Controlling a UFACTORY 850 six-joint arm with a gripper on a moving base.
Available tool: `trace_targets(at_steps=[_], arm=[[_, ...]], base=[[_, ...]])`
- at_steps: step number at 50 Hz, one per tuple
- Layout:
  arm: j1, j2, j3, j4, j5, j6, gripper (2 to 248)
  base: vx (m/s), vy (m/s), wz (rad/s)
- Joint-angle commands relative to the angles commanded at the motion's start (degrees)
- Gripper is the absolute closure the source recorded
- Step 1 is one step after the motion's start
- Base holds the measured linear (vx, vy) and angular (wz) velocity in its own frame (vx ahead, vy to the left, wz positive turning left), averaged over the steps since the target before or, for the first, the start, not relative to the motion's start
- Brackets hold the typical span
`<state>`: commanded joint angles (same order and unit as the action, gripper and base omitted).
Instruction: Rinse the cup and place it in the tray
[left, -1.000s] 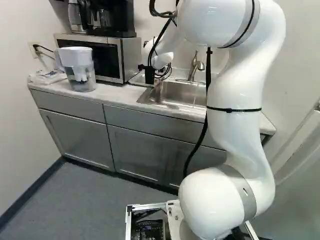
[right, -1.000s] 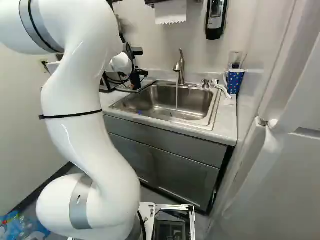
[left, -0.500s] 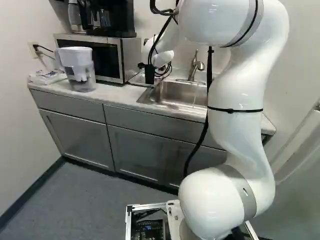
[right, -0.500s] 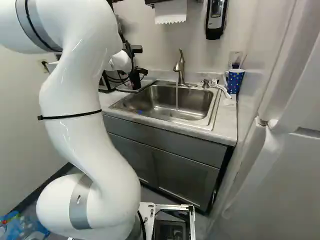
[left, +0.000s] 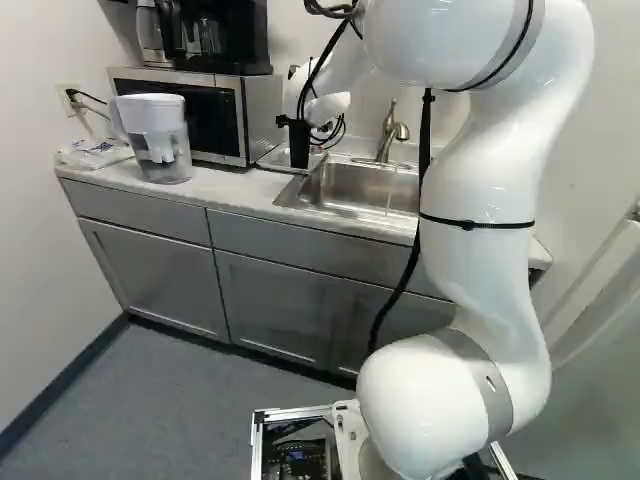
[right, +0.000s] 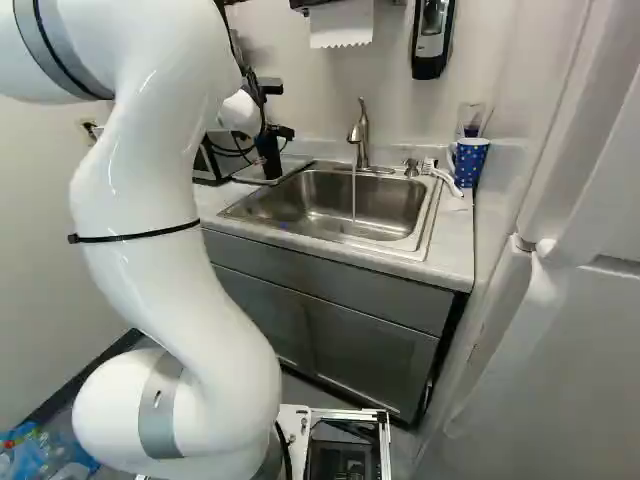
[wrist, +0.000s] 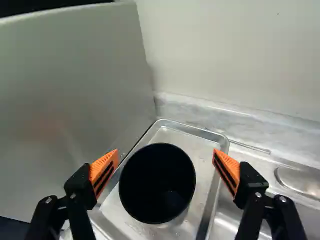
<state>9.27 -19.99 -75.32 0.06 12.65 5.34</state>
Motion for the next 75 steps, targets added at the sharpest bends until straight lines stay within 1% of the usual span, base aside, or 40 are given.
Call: trace_targets(at_steps=[57, 64, 75], arm=[[0.0, 3.5, -2.8, 0.0, 0.0, 0.0, 3], [-0.6, 4.2, -2.0, 0.0, 0.0, 0.0, 3], [-2.0, 5.7, -0.4, 0.0, 0.0, 0.0, 3]], base=[[0.0, 0.0, 0.0], [0.0, 0.0, 0.0], [0.0, 0.0, 0.0]])
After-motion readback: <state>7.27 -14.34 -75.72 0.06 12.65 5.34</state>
